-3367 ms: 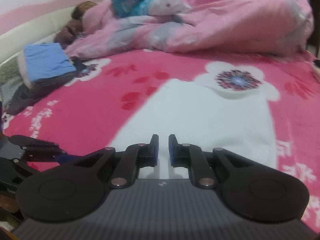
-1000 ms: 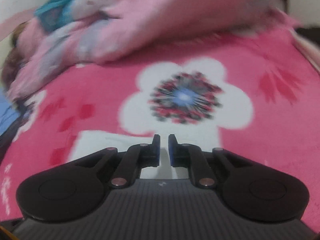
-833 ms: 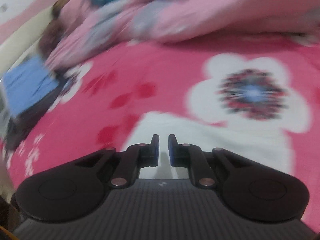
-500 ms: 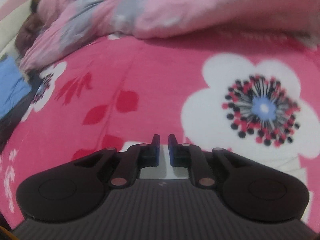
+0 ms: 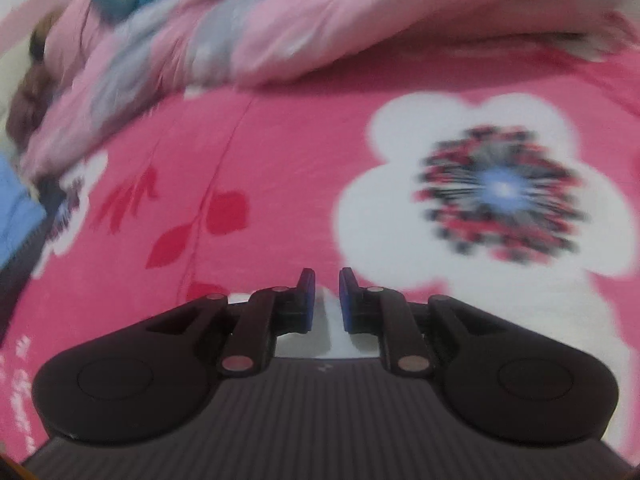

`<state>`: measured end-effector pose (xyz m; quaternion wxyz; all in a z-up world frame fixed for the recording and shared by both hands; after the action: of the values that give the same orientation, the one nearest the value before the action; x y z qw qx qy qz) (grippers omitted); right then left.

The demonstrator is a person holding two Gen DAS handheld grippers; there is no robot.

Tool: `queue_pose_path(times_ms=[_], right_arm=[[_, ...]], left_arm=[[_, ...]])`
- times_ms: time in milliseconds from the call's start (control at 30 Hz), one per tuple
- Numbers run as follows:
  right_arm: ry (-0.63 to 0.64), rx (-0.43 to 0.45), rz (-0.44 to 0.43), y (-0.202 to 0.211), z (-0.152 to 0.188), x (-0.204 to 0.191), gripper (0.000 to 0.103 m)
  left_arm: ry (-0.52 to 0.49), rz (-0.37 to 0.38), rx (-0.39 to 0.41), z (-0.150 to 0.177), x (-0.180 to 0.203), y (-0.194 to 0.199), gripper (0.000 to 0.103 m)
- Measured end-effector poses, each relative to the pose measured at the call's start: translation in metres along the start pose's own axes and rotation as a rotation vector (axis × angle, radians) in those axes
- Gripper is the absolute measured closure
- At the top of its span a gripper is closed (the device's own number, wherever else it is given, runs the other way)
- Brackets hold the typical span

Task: Fold clothes

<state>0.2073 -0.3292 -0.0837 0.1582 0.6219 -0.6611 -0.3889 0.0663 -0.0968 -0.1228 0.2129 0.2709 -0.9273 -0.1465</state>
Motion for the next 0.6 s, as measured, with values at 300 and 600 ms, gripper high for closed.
queue_pose_path(times_ms=[300, 600], right_arm=[[-0.035, 0.091, 0.054, 0.121, 0.062, 0.059, 0.089], [-0.055, 0.155, -0.001, 0.132, 0.091, 0.078, 0.089]], left_arm=[[0.004, -0.014, -0.007, 0.000, 0.001, -0.001, 0.047], [-0.097, -0.114, -0.073, -0.004, 0.019, -0.008, 0.047]])
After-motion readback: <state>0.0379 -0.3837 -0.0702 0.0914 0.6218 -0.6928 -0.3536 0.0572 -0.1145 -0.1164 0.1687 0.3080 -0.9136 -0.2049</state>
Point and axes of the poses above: each gripper's, at about its wrist camera, not at the fingertips, and y roughly against the way its jaws point, x to its right, z to its underside, the point moved 4 cm from there along -y, roughly the way its jaws point, and after that the axes turned 3 degrees about x, right-handed, at the moved point
